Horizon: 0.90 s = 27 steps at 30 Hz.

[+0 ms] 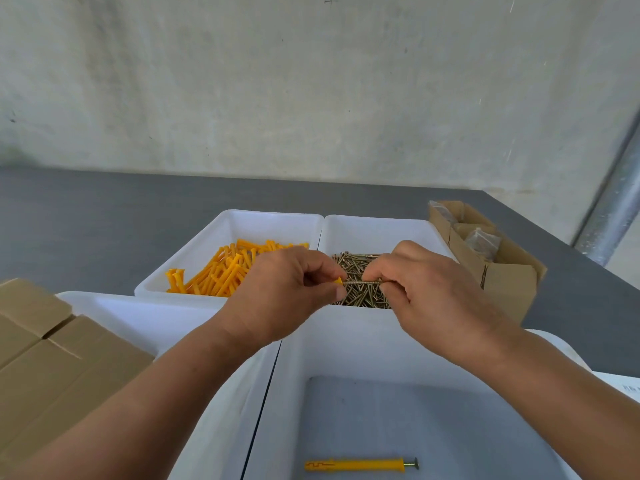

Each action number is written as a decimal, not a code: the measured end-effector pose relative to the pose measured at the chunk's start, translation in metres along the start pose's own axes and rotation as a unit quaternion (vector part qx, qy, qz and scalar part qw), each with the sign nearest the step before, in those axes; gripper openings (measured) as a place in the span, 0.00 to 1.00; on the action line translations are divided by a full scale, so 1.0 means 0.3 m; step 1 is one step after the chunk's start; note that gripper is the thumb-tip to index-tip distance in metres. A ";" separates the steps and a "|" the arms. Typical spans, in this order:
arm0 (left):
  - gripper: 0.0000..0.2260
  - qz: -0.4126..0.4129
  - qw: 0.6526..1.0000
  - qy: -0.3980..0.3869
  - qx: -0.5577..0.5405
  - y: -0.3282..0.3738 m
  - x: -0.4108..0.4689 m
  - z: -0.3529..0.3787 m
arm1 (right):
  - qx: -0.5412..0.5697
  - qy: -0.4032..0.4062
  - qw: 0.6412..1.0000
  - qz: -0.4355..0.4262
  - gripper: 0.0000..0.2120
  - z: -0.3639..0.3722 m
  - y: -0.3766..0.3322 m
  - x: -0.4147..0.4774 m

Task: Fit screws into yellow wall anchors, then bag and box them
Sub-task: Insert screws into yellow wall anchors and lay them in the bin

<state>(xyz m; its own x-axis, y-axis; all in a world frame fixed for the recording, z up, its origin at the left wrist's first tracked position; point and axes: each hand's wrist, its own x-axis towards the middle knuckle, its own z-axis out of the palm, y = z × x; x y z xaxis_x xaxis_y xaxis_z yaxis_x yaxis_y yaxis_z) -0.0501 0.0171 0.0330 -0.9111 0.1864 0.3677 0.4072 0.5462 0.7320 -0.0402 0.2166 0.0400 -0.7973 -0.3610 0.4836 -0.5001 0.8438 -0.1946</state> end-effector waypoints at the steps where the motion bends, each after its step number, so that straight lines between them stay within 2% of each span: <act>1: 0.06 0.008 1.000 -0.003 0.019 0.000 -0.003 0.003 | -0.008 -0.005 1.000 -0.009 0.12 -0.002 -0.006 -0.003; 6: 0.06 0.015 0.998 -0.045 0.032 0.007 -0.009 0.017 | -0.005 -0.049 0.998 -0.037 0.11 0.004 -0.021 -0.007; 12: 0.13 0.003 0.996 -0.065 0.056 0.021 -0.020 0.024 | 0.034 -0.100 0.992 -0.069 0.14 0.005 -0.030 -0.024; 17: 0.16 0.013 0.995 -0.091 0.038 0.034 -0.027 0.029 | 0.035 -0.122 0.986 -0.103 0.07 0.019 -0.048 -0.029; 22: 0.18 0.005 0.992 -0.123 0.022 0.049 -0.035 0.038 | 0.033 -0.138 0.984 -0.107 0.06 0.030 -0.051 -0.020; 24: 0.16 0.003 0.991 -0.128 0.025 0.051 -0.034 0.037 | 0.034 -0.179 0.979 -0.094 0.03 0.028 -0.050 -0.020; 27: 0.14 0.003 0.993 -0.093 0.070 0.030 -0.022 0.020 | 0.023 -0.280 0.959 -0.027 0.07 0.013 -0.028 -0.028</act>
<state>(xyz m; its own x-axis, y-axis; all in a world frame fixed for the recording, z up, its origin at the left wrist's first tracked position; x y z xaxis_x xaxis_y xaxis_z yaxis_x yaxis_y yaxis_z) -0.0408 0.0258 0.0338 -0.9103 0.3299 0.2503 0.4113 0.6506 0.6384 -0.0307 0.2109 0.0342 -0.8194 -0.5719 -0.0382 -0.5505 0.8038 -0.2256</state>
